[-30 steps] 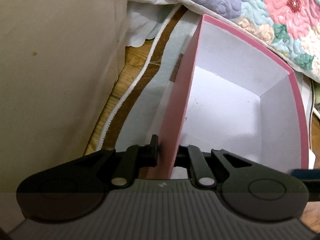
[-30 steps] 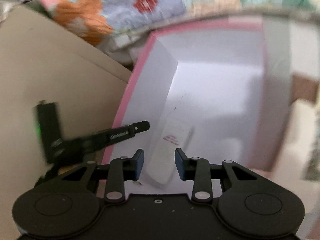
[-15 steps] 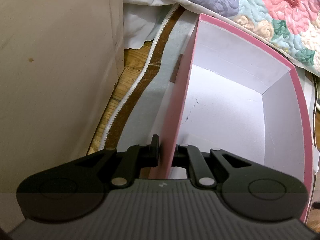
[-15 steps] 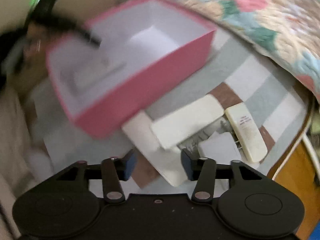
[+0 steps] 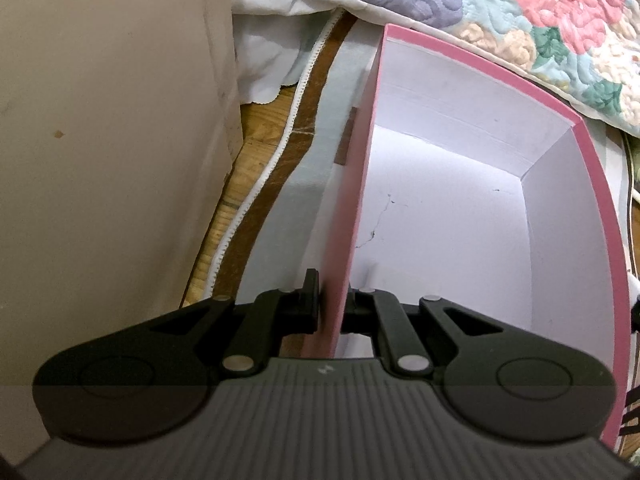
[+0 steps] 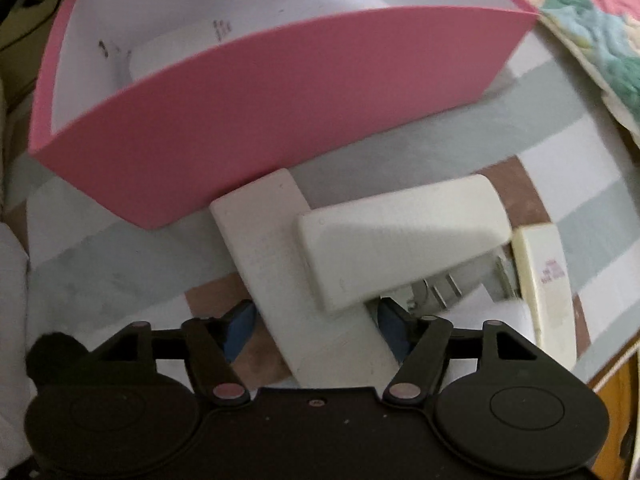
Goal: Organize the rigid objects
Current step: 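Move the right tool back to the pile and grasp a plain white power bank, then lift the power bank into the pink box and release it with the right tool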
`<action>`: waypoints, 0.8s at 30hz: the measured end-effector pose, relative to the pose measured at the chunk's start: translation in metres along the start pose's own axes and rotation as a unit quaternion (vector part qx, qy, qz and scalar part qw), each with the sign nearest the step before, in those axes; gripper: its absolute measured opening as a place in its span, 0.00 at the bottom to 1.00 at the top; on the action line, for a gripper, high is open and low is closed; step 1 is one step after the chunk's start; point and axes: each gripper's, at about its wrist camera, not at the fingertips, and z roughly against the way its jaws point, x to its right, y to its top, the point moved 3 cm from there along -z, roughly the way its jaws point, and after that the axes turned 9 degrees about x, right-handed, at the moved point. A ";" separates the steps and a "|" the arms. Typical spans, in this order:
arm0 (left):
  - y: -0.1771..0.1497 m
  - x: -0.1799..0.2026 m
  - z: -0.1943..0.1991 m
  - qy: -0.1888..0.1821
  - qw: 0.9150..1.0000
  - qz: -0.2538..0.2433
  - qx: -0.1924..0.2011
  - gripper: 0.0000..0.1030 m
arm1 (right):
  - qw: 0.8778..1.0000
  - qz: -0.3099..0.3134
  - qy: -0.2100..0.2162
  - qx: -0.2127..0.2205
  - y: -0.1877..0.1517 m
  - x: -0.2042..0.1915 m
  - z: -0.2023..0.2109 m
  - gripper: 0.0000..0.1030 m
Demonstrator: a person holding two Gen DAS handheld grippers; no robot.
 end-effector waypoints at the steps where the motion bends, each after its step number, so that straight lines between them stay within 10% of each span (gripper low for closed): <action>1: 0.000 0.001 0.000 0.001 1.000 -0.004 0.000 0.07 | 1.000 0.002 0.002 0.001 0.001 0.000 -0.003 0.75; 24: -0.001 0.000 0.000 0.005 1.000 0.000 -0.007 0.07 | 0.999 -0.041 0.007 0.023 0.001 -0.045 0.008 0.57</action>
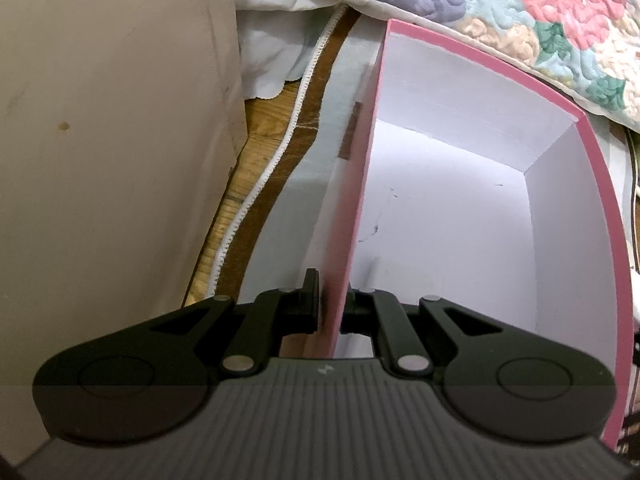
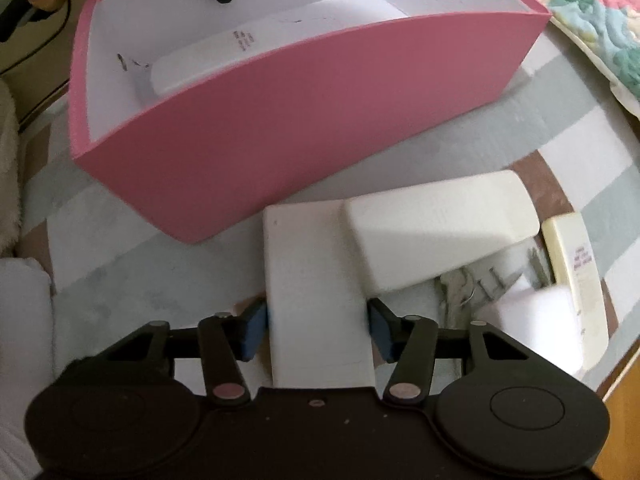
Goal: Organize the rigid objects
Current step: 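Lift the power bank into the pink box and release it with the right tool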
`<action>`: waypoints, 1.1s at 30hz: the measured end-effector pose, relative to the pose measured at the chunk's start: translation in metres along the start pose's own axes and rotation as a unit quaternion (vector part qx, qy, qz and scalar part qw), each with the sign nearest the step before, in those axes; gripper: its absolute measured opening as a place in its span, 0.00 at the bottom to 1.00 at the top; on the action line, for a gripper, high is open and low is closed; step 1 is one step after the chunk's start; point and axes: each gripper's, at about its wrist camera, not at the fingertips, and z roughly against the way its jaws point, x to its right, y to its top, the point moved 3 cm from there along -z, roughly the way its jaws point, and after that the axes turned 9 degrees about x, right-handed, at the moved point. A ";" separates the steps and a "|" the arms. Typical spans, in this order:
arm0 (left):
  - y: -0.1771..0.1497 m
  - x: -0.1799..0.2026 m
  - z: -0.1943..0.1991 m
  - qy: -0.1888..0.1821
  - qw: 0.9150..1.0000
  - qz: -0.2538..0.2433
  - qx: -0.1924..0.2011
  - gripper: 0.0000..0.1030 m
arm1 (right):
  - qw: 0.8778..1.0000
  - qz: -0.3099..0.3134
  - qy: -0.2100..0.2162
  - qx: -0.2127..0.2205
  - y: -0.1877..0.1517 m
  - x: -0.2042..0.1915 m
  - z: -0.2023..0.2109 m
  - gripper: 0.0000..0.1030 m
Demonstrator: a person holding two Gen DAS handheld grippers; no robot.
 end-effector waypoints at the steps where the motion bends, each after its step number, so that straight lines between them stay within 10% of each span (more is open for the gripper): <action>1: 0.000 0.000 0.001 -0.001 1.000 0.001 0.000 0.07 | 1.000 0.000 -0.002 0.002 -0.002 -0.004 0.003 0.57; 10: -0.001 -0.002 0.003 -0.009 1.000 0.015 -0.002 0.08 | 0.999 -0.006 -0.048 -0.007 -0.015 -0.024 0.038 0.57; 21: -0.002 -0.004 0.003 -0.016 1.000 0.022 0.008 0.08 | 0.990 0.002 -0.111 0.083 0.045 0.010 0.095 0.57; 33: 0.001 -0.002 0.004 -0.006 1.000 0.016 0.012 0.07 | 0.988 0.091 -0.032 0.118 0.147 0.002 0.075 0.57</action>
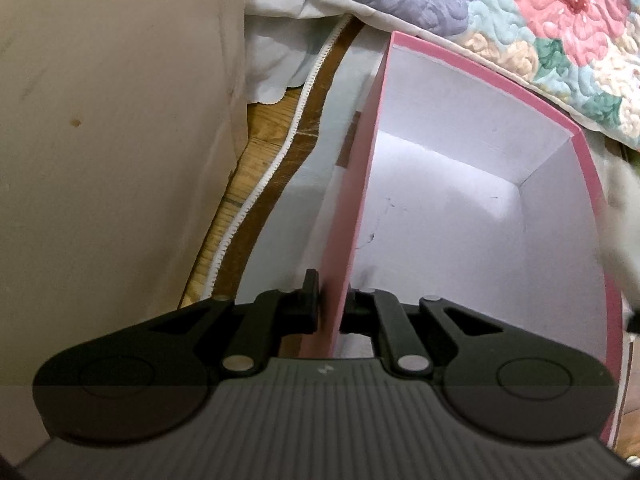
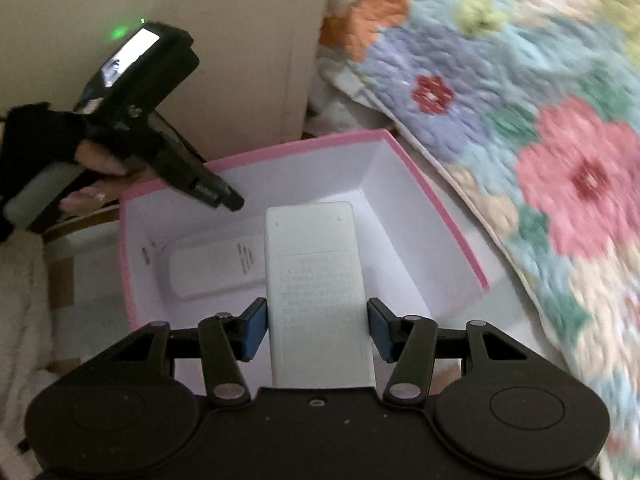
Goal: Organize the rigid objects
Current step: 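Lift the power bank into the pink box and release it with the right tool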
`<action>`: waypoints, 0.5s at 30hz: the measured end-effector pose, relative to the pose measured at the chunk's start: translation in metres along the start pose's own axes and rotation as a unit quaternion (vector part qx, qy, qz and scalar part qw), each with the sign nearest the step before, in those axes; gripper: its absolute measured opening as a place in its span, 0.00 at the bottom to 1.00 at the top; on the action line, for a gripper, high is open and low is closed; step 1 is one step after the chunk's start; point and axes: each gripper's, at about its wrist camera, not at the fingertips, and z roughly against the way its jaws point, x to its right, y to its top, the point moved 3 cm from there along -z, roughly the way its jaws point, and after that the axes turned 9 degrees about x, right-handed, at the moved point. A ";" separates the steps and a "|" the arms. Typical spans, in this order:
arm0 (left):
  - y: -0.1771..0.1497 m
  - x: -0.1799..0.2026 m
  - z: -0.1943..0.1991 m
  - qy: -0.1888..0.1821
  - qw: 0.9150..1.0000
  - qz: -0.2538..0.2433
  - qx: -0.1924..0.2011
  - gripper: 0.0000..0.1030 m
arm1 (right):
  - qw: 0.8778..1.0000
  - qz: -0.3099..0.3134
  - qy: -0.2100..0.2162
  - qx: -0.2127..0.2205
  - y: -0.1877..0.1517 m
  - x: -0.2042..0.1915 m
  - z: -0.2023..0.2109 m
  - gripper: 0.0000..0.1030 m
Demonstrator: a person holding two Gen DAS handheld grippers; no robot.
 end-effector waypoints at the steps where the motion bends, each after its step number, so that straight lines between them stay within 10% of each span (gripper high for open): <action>1: 0.000 0.001 0.000 0.002 1.000 -0.002 0.001 0.06 | 1.000 0.005 0.003 -0.003 0.006 0.001 -0.011 0.57; 15: -0.001 0.002 -0.002 0.009 1.000 -0.006 0.010 0.05 | 0.990 0.106 0.052 -0.081 0.049 0.029 -0.155 0.57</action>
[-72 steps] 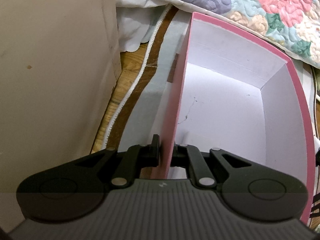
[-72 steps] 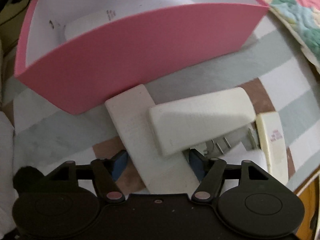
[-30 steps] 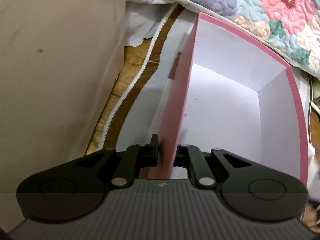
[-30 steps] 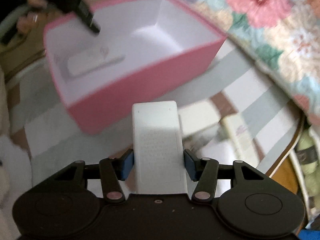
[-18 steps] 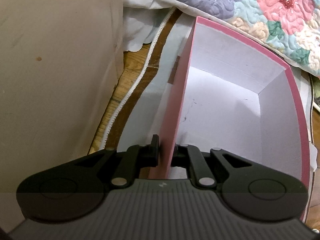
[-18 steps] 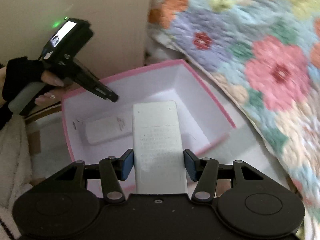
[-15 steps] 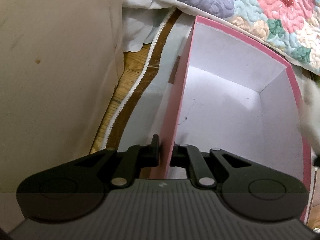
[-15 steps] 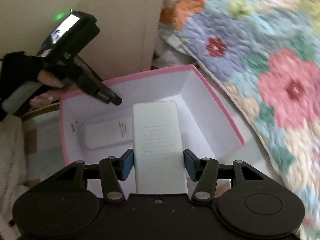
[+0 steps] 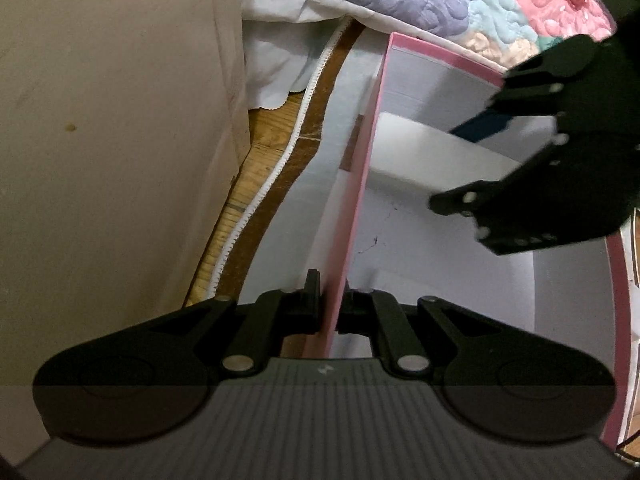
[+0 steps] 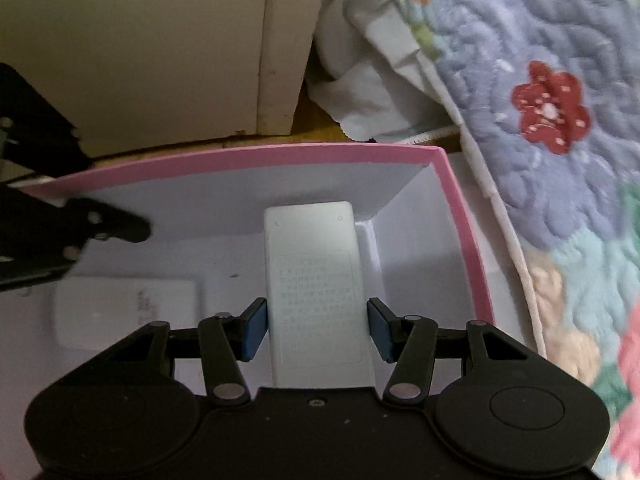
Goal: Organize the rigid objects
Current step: 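Lift the power bank into the pink box and release it with the right tool, then return the right tool to the pile and grasp another white power bank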
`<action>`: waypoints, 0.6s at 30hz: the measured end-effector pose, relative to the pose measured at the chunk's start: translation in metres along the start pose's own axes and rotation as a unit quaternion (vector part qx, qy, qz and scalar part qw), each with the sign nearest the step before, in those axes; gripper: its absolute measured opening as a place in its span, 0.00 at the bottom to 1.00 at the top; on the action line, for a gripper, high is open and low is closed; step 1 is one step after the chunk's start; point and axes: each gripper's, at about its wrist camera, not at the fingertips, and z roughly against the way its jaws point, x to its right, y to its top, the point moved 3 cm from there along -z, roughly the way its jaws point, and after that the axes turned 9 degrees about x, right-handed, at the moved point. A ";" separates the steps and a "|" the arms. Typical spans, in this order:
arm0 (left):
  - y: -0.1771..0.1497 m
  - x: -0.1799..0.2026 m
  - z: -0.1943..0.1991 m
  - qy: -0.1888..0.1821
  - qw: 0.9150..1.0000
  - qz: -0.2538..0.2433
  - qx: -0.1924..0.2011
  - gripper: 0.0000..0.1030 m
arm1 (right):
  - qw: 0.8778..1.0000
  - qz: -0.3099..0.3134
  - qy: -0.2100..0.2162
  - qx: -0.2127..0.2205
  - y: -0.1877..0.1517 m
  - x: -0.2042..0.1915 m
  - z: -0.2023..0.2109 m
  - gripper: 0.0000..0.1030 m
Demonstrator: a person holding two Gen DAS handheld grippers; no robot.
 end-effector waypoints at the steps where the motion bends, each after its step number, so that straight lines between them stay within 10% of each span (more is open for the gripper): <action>1: 0.000 0.000 0.000 -0.001 1.000 0.001 0.001 0.05 | 1.000 0.003 0.003 -0.003 0.000 0.000 -0.005 0.57; 12: -0.001 -0.001 0.001 -0.002 1.000 -0.004 0.001 0.06 | 0.998 0.035 -0.052 -0.021 -0.008 -0.002 -0.035 0.55; 18: 0.000 0.002 0.001 0.004 1.000 -0.008 -0.001 0.05 | 0.996 -0.080 -0.044 0.019 -0.015 0.008 0.000 0.59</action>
